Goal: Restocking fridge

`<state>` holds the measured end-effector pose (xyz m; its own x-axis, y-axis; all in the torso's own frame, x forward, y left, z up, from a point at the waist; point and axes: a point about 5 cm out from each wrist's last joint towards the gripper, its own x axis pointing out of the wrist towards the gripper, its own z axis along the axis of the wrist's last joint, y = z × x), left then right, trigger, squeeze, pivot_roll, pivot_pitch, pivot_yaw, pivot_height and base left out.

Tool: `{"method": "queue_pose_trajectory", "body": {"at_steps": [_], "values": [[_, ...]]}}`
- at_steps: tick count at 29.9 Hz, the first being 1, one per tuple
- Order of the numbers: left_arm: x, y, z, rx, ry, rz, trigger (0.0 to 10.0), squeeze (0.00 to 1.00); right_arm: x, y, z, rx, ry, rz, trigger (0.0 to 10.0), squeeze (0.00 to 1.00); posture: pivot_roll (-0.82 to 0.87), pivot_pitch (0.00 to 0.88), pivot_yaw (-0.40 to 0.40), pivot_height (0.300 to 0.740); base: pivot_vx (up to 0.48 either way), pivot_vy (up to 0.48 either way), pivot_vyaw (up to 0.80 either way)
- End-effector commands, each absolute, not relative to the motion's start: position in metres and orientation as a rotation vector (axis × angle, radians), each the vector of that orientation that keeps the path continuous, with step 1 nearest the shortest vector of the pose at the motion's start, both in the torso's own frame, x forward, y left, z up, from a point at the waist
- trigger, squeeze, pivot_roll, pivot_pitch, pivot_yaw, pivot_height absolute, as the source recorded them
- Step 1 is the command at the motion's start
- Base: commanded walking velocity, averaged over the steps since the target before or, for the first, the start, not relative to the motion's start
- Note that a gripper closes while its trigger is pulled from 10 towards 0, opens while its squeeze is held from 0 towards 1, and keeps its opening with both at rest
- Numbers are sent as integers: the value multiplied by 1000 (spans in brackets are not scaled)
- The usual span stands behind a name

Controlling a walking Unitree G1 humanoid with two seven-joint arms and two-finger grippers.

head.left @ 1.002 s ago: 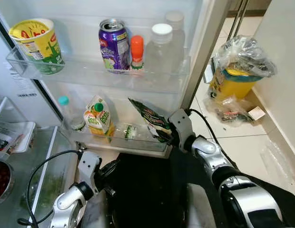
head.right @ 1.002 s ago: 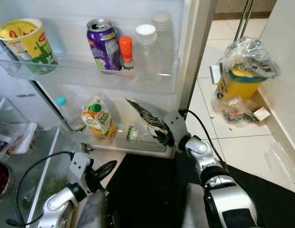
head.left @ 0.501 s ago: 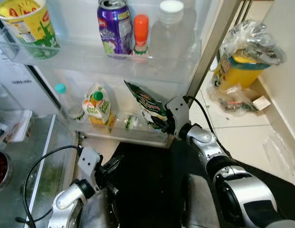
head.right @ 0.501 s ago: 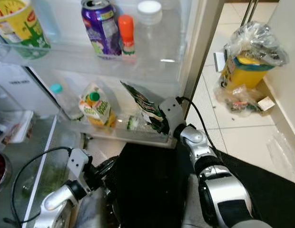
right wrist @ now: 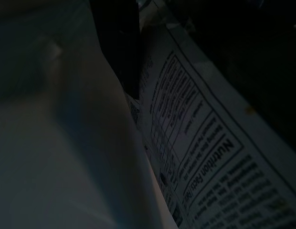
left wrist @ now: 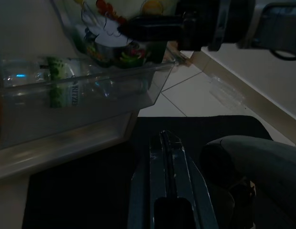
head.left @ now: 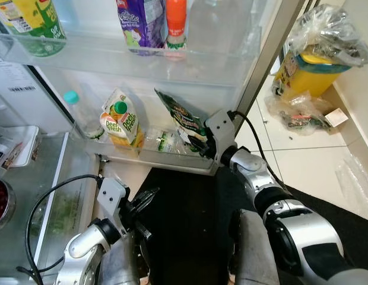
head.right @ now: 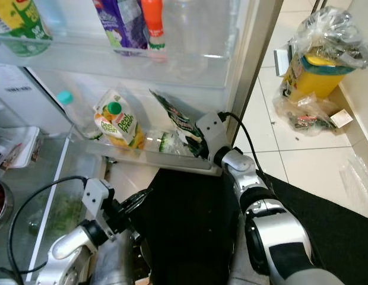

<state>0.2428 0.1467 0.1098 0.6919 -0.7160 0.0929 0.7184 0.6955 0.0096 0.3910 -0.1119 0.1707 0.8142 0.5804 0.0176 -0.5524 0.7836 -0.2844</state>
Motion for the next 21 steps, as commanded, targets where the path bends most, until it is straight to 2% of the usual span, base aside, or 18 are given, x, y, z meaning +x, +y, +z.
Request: {"method": "queue_pose_trajectory", "body": {"at_steps": [1, 9, 10, 12, 13, 14, 15, 16, 21], "values": [[237, 147, 105, -23, -54, -815, 10000, 0, 391, -110, 171, -279, -115, 612, 10000, 0, 176, 467, 43, 452, 0, 0, 0], [238, 144, 112, -29, -58, -819, 10000, 0, 389, -114, 163, -301, -97, 586, 10000, 0, 171, 466, 44, 452, 0, 0, 0], [238, 143, 113, -30, -58, -820, 10000, 0, 388, -115, 160, -299, -91, 584, 10000, 63, 171, 464, 44, 452, 0, 0, 0], [238, 143, 113, -31, -58, -820, 10000, 0, 387, -116, 159, -298, -87, 583, 10000, 63, 171, 463, 44, 452, 0, 0, 0], [239, 143, 113, -30, -58, -821, 10000, 0, 387, -117, 158, -294, -85, 583, 10000, 463, 170, 461, 44, 452, 0, 0, 0], [239, 143, 113, -30, -58, -821, 10000, 0, 387, -117, 158, -294, -85, 583, 10000, 463, 170, 461, 44, 452, 0, 0, 0], [239, 143, 114, -30, -58, -820, 10000, 0, 387, -118, 157, -296, -85, 576, 10000, 890, 170, 458, 44, 452, 0, 0, 0], [240, 143, 114, -29, -58, -819, 10000, 0, 387, -118, 157, -296, -83, 568, 10000, 984, 170, 457, 44, 452, 0, 0, 0], [240, 143, 114, -27, -51, -823, 10000, 0, 386, -120, 154, -283, -83, 540, 10000, 929, 172, 446, 45, 452, 0, 0, 0]]}}
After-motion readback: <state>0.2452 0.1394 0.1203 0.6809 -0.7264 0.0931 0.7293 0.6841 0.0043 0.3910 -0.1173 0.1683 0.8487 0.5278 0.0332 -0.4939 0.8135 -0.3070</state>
